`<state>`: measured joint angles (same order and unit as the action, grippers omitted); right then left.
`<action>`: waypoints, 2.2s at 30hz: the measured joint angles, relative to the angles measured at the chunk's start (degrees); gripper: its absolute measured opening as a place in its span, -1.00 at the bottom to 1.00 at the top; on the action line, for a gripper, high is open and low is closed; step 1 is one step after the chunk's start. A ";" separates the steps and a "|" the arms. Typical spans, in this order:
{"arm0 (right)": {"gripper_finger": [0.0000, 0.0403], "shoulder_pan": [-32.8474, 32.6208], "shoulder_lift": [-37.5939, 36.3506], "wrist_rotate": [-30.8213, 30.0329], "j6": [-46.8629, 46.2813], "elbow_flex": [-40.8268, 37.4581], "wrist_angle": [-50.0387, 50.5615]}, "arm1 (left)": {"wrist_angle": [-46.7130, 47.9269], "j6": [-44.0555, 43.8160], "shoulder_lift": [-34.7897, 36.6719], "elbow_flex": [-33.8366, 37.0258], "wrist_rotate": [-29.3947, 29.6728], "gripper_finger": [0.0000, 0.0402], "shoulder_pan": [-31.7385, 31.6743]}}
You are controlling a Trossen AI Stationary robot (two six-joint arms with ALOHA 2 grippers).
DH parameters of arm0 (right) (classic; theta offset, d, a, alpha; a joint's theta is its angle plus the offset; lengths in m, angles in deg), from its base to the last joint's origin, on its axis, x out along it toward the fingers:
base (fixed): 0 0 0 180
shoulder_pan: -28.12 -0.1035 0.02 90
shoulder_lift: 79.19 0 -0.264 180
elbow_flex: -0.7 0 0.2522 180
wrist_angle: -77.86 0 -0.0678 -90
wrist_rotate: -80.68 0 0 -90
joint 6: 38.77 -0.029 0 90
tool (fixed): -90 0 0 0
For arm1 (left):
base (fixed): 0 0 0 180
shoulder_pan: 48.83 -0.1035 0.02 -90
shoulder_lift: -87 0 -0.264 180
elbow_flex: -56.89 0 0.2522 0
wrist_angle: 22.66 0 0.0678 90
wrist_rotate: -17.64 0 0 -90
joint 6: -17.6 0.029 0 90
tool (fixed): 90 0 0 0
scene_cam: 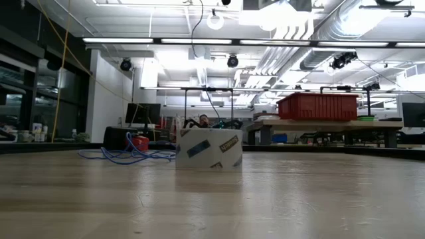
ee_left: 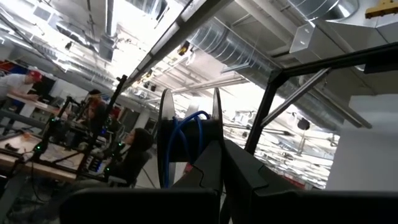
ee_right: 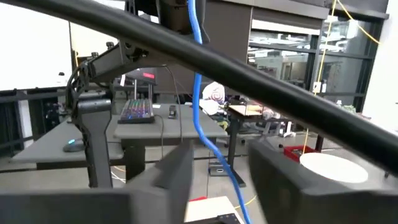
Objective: Coil cords
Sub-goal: Coil the blue wire on the spool
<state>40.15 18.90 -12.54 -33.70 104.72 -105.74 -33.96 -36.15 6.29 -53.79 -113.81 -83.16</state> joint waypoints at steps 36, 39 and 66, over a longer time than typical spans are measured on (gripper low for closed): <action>-1.00 -3.22 -1.07 -0.16 -11.40 0.02 9.90 | 23.56 16.63 7.91 -0.02 -0.03 -1.00 -9.23; -1.00 -3.48 -1.35 0.89 -12.56 0.00 10.23 | 30.86 19.56 10.05 -0.02 -0.05 -1.00 -10.76; -1.00 -2.65 -11.65 0.16 -6.09 -0.02 17.53 | 65.92 15.14 11.07 -0.05 -13.58 -1.00 -8.30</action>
<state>37.51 7.25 -12.38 -39.79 104.70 -88.21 31.96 -21.01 17.37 -53.84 -127.39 -91.46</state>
